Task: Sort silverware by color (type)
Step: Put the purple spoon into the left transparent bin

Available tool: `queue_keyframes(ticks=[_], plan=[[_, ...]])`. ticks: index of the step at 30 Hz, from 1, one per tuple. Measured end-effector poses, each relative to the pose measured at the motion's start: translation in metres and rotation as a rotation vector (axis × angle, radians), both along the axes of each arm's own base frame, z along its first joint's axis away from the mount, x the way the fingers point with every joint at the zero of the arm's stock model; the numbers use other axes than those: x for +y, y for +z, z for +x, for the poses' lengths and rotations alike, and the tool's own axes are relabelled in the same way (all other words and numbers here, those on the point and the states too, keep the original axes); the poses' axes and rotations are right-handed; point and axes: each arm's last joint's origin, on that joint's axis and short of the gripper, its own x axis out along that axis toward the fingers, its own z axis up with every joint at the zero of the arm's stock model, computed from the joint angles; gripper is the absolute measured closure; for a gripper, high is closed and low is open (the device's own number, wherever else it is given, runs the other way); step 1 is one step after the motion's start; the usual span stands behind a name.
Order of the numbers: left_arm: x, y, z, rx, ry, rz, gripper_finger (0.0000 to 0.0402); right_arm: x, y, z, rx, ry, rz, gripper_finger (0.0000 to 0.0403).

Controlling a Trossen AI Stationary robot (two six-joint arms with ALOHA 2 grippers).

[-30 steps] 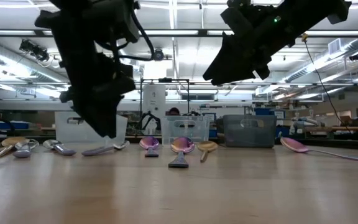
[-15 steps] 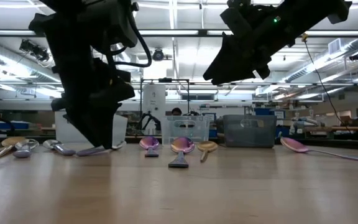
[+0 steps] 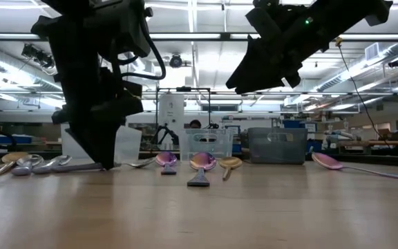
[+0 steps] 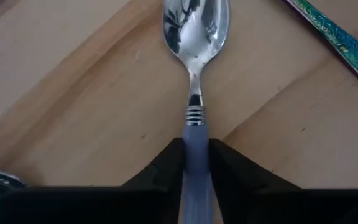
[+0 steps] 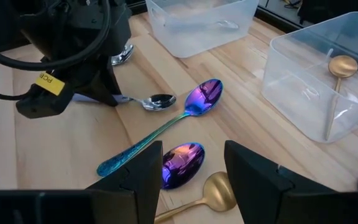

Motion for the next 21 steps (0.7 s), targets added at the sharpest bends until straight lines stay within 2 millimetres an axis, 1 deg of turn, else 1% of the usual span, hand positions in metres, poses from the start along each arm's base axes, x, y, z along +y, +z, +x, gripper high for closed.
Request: queue_keyframes(ticks=[3,11,16,21], plan=[[0.0,0.0,0.0,0.001,0.0,0.0,0.0347,0.0,0.0,0.0,0.001,0.002,-0.002,0.022],[0.0,0.004,-0.001,0.008,-0.027,0.005,0.0347,0.001,0.0,0.0,0.004,0.007,-0.007,0.022],[0.001,0.018,-0.001,-0.035,-0.06,0.041,0.0347,0.003,0.0,-0.001,0.004,0.014,-0.007,0.022],[0.008,0.04,-0.007,-0.085,-0.074,0.074,0.0347,0.003,0.0,-0.001,0.002,0.01,-0.01,0.022]])
